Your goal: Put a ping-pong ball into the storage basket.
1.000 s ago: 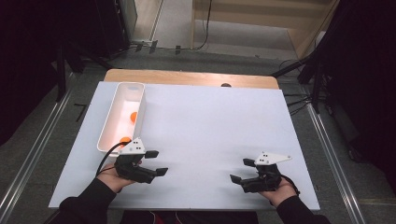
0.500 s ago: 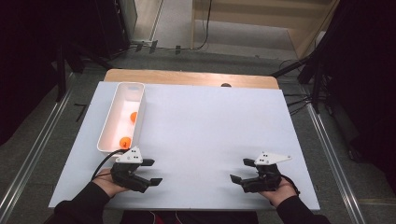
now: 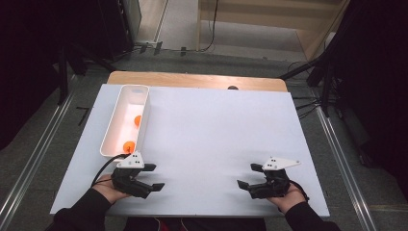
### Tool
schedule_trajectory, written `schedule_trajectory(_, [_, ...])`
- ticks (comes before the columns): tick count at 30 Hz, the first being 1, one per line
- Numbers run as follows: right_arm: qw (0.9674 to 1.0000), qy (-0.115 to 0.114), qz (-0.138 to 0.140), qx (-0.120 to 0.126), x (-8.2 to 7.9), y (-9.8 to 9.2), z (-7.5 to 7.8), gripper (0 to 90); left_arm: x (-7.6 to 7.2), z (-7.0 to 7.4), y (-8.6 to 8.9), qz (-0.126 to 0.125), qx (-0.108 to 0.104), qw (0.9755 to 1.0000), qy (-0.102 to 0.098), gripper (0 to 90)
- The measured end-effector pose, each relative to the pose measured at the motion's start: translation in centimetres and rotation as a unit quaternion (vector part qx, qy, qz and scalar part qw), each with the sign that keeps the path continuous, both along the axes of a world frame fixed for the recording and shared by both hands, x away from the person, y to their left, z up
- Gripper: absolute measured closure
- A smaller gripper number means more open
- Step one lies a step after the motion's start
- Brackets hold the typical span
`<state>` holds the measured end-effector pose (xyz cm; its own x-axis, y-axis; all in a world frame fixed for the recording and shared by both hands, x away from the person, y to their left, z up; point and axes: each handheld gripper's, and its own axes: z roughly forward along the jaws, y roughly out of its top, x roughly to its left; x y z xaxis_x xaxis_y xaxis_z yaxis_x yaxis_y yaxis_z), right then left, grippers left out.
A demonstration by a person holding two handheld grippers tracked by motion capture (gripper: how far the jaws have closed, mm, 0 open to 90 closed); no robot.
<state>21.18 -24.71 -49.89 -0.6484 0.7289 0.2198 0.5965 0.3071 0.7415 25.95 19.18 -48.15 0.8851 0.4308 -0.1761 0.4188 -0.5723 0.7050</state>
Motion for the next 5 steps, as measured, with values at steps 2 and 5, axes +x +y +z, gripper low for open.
schedule_trajectory(2, [1.0000, 0.001, 0.000, 0.000, 0.00, -0.03, 0.00, 13.8, 0.03, 0.01, 0.00, 0.000, 0.002, 1.0000, 0.000, 24.4])
schedule_trajectory(5, [1.0000, 0.001, 0.001, -0.001, -0.01, -0.06, 0.01, 13.7, 0.03, -0.03, -0.04, 0.000, 0.002, 1.0000, 0.001, 24.4])
